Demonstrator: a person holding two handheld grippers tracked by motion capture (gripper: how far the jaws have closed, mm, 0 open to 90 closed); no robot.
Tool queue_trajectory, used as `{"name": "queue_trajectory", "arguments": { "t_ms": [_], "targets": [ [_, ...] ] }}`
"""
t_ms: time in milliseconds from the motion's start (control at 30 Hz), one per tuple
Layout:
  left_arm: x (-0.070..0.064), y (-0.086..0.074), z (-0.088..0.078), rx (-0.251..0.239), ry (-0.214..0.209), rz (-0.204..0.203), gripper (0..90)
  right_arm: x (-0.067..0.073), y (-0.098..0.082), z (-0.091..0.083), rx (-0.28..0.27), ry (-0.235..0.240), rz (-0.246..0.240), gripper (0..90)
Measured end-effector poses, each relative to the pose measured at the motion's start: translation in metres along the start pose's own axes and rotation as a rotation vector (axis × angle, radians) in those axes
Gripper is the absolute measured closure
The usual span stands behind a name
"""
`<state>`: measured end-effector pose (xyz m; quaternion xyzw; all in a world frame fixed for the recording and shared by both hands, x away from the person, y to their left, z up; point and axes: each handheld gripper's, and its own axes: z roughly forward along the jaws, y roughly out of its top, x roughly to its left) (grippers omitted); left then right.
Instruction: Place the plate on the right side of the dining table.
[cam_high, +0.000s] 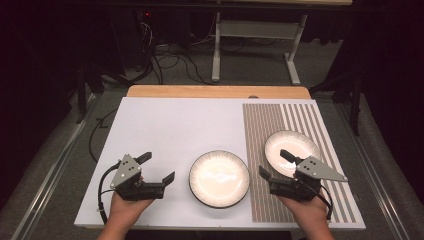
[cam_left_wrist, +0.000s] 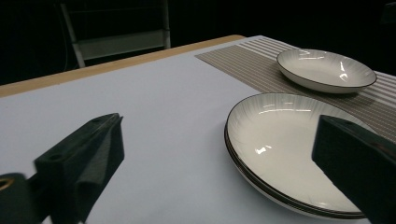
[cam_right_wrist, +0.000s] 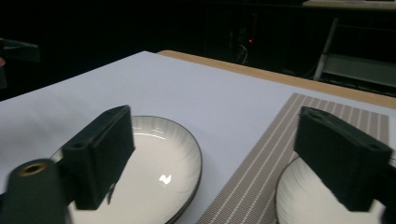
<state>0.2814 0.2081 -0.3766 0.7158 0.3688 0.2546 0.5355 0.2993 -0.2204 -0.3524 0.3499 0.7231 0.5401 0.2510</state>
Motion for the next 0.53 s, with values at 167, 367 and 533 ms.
{"name": "queue_trajectory", "arguments": {
  "t_ms": [167, 367, 533],
  "targets": [
    [-0.0028, 0.0022, -0.0012, -0.016, 0.022, 0.004, 0.0, 0.0072, -0.0051, 0.0024, 0.02, 0.035, -0.031, 0.5],
    [-0.0021, 0.0018, -0.0019, -0.014, 0.02, -0.002, 0.0, 0.0043, -0.0061, 0.0025, 0.02, 0.027, -0.033, 0.5],
    [-0.0018, 0.0011, -0.0014, -0.011, 0.019, -0.005, 0.0, 0.0019, -0.008, 0.0041, 0.031, 0.022, -0.019, 0.5]
  ]
}}
